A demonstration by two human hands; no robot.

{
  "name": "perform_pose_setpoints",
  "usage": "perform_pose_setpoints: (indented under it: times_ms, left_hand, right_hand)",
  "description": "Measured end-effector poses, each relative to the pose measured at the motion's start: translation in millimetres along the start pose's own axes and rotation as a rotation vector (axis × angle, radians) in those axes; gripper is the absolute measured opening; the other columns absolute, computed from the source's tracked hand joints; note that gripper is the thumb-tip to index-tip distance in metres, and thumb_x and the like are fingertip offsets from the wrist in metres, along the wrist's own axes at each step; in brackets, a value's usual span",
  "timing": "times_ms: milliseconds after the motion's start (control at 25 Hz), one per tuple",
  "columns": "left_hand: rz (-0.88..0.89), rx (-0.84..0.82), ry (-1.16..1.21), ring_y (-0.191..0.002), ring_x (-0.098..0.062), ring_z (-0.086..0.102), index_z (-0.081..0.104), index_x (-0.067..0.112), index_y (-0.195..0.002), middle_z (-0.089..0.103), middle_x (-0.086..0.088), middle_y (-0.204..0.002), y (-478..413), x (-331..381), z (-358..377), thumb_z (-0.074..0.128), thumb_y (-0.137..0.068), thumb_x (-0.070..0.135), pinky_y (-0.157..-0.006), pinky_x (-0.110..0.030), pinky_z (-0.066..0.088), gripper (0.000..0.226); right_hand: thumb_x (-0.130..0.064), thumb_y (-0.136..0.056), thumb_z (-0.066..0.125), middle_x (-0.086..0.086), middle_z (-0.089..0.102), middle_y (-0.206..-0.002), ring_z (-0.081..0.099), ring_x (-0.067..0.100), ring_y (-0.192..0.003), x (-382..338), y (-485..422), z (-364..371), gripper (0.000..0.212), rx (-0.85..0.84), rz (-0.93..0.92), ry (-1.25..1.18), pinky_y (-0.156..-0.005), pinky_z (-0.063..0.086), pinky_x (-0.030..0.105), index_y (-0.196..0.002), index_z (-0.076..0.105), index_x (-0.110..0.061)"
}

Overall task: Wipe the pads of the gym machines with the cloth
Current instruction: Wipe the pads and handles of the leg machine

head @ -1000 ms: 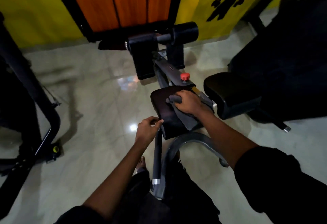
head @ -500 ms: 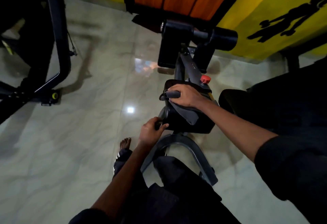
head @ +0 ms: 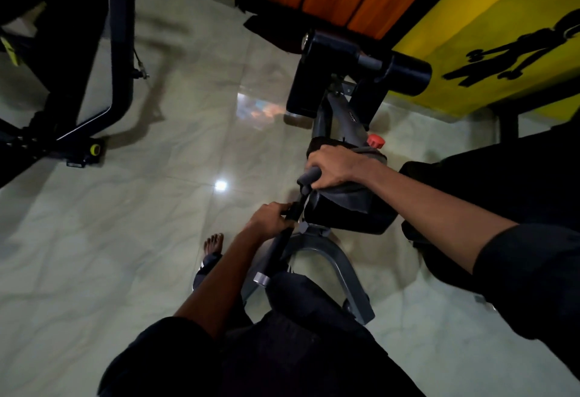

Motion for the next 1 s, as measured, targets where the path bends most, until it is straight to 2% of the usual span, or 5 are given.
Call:
perform_pose_setpoints:
  times_ms: [200,360,520,720,1000]
  left_hand:
    - [-0.042,-0.103,0.195,-0.073,-0.015,0.06,0.073,0.015,-0.111,0.067,-0.004,-0.083,5,-18,8,0.071,-0.085,0.042,-0.061,-0.022,0.043,0.037]
    - [-0.076,-0.143,0.239,-0.087,-0.023,0.067,0.073,0.015,-0.111,0.072,-0.009,-0.094,4,-21,9,0.071,-0.085,0.044,-0.079,-0.034,0.052,0.038]
    - [-0.07,-0.168,0.157,-0.083,-0.022,0.064,0.072,0.012,-0.111,0.068,-0.006,-0.088,5,-14,5,0.068,-0.088,0.044,-0.069,-0.029,0.046,0.039]
    - [-0.047,-0.023,0.192,-0.126,-0.027,0.055,0.042,0.011,-0.148,0.054,-0.011,-0.143,4,15,0,0.062,-0.092,0.022,-0.099,-0.027,0.041,0.06]
    - [-0.05,0.09,0.438,-0.121,-0.02,0.059,0.061,0.017,-0.133,0.065,-0.006,-0.129,-8,40,1,0.049,-0.098,0.027,-0.101,-0.029,0.044,0.039]
  right_hand:
    - [-0.05,-0.077,0.068,-0.01,0.06,-0.117,0.048,0.02,-0.113,-25,25,16,0.033,0.019,-0.033,0.122,-0.095,0.041,0.051,-0.104,0.067,-0.032]
    - [-0.052,-0.078,0.067,-0.011,0.058,-0.125,0.046,0.018,-0.121,-28,31,23,0.039,0.037,-0.062,0.138,-0.097,0.039,0.047,-0.113,0.064,-0.036]
    - [-0.049,-0.076,0.069,-0.007,0.059,-0.11,0.051,0.017,-0.11,-9,15,17,0.033,0.059,-0.033,-0.079,-0.094,0.043,0.045,-0.103,0.065,-0.029]
    - [-0.05,-0.073,0.068,-0.012,0.066,-0.1,0.062,0.01,-0.095,29,-15,12,0.029,0.126,0.087,-0.326,-0.09,0.051,0.041,-0.095,0.065,-0.031]
    - [-0.041,-0.08,0.071,-0.005,0.069,-0.103,0.063,0.016,-0.097,62,-14,30,0.025,0.285,0.26,-0.616,-0.083,0.049,0.033,-0.102,0.065,-0.031]
Point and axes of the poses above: each hand's wrist, its own y-axis away from the middle knuckle, its own z-axis out of the palm, x = y × z, the point moved 3 cm from there along -y, towards the middle knuckle
